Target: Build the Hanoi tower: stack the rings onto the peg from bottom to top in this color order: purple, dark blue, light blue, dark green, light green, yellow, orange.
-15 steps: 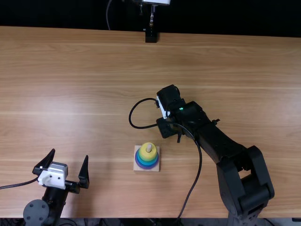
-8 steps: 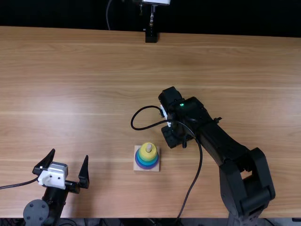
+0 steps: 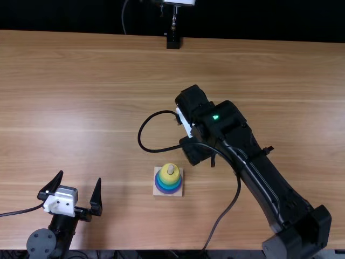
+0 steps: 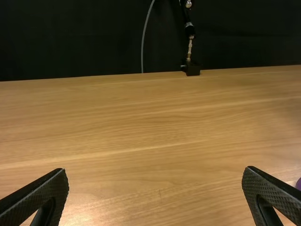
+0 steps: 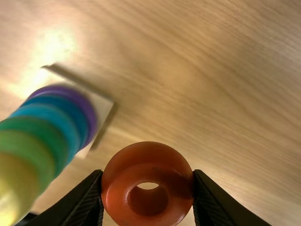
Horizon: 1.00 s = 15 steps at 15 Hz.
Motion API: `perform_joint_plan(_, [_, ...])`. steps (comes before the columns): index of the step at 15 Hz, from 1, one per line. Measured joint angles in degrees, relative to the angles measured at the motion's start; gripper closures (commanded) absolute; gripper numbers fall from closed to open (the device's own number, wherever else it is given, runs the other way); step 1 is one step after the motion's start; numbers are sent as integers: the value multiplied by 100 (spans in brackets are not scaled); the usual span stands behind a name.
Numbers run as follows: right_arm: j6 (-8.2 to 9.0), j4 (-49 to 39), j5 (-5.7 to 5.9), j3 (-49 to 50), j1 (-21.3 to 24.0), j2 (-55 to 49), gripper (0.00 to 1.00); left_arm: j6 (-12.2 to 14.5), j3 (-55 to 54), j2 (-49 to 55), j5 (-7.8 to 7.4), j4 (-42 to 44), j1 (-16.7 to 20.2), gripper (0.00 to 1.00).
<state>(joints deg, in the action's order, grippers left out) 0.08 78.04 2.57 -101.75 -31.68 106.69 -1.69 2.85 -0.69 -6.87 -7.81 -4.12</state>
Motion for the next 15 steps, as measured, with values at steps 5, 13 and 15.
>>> perform_joint_plan(5, [0, 553, 0, -732, -378, -17, 100, 0, 2, 0, 2, 2, 0, 0])
perform_joint_plan(13, [4, 590, -2, -981, -1036, -286, 100, -2, 0, 0, 4, 2, 0, 0])
perform_joint_plan(15, [7, 592, -2, -1032, -1158, -356, 100, 0, 2, 2, 2, 0, 0, 0])
